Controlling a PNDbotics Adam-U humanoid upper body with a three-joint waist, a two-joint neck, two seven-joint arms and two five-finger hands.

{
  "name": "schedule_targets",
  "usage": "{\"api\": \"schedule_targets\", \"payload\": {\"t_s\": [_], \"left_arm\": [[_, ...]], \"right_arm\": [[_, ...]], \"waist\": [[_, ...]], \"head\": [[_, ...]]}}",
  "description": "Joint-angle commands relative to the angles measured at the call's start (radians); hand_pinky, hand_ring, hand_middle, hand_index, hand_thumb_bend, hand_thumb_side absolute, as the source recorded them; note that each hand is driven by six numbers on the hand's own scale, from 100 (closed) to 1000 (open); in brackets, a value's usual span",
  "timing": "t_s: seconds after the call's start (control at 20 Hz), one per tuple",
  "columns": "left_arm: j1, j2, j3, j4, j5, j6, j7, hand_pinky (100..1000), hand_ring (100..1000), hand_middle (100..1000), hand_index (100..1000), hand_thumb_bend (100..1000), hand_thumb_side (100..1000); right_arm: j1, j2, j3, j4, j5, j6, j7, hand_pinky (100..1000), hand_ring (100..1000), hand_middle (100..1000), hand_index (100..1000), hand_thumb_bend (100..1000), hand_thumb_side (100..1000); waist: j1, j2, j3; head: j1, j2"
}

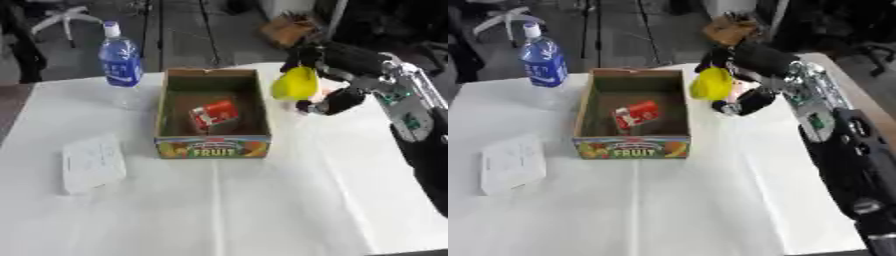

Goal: Pick up objects on the table and place them in the box.

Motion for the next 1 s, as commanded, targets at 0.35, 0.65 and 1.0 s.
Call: {"api": "schedule_targets", "payload": {"t_s": [0.35, 0.65, 1.0], "left_arm": [[-0.013, 0.003, -0.006, -0.011, 0.001, -0.001, -0.01, 671, 701, 744, 818, 535, 930], [-0.013, 0.002, -0.006, -0.011, 0.002, -0.001, -0.011, 671, 701, 743, 818, 535, 931], [-0.012, 0.002, -0.007, -0.011, 0.001, -0.001, -0.011, 671, 700, 743, 818, 535, 930]], "right_arm": [[-0.15, -0.005, 0.137, 0.135, 0.036, -0.134, -0.028, 434, 497, 802, 842, 434, 246], [-0.176, 0.02, 0.162, 0.235, 0.131, -0.176, -0.025, 702, 775, 897, 917, 454, 431], [-0.165, 0.029, 0.172, 0.277, 0.246, -0.16, -0.032, 835, 914, 964, 949, 479, 593]], "waist": [[0.004, -0.018, 0.016], [0.003, -0.017, 0.022], [0.001, -0.018, 0.023]], "head": [[-0.015, 0.002], [-0.016, -0.003], [-0.015, -0.008]]}}
